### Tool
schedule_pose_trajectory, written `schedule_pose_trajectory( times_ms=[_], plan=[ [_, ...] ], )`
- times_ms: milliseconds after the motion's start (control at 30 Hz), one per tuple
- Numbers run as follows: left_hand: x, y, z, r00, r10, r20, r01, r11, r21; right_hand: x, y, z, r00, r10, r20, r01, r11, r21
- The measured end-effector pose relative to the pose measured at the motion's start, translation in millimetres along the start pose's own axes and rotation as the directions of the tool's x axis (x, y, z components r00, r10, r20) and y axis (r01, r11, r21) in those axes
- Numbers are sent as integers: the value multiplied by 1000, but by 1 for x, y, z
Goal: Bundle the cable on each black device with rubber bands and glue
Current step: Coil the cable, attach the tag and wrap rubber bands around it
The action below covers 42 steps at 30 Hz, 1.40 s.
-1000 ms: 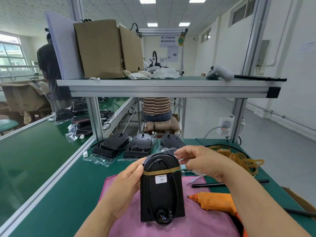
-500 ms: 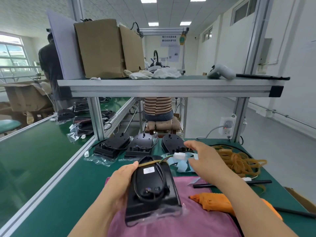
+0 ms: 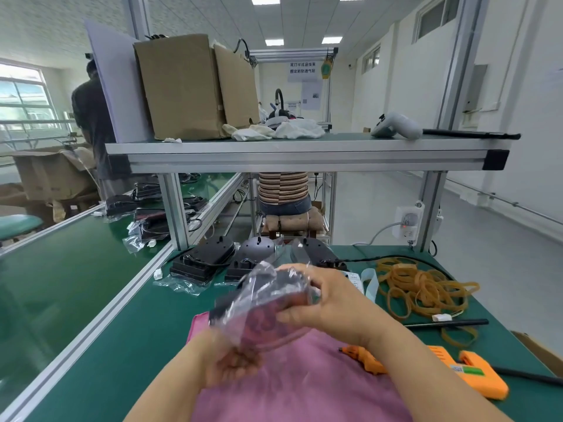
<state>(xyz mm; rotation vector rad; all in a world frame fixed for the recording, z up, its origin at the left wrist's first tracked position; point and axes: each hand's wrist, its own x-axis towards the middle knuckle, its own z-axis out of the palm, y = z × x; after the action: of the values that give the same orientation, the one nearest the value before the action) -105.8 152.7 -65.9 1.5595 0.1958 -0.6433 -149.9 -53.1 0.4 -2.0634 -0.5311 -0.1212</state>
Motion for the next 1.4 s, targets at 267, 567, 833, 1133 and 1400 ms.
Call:
schedule_pose_trajectory(
  times_ms=[267, 567, 833, 1133, 1400],
  plan=[
    [-23, 31, -10, 857, 493, 152, -510, 854, 105, 1, 28, 9, 881, 468, -71, -437, 861, 260],
    [13, 4, 15, 738, 647, -192, -442, 679, 586, -6, 49, 23, 729, 666, 156, -675, 662, 327],
    [36, -6, 9, 852, 504, -140, -316, 708, 632, -5, 72, -13, 726, 673, -140, -669, 739, 80],
    [37, -8, 7, 766, 579, -279, -247, 666, 704, -24, 159, -59, 559, 538, -631, -829, 375, -414],
    [25, -4, -4, 672, 627, -393, -356, 740, 571, -16, 163, -64, 476, 566, -673, -879, 295, -374]
  ],
)
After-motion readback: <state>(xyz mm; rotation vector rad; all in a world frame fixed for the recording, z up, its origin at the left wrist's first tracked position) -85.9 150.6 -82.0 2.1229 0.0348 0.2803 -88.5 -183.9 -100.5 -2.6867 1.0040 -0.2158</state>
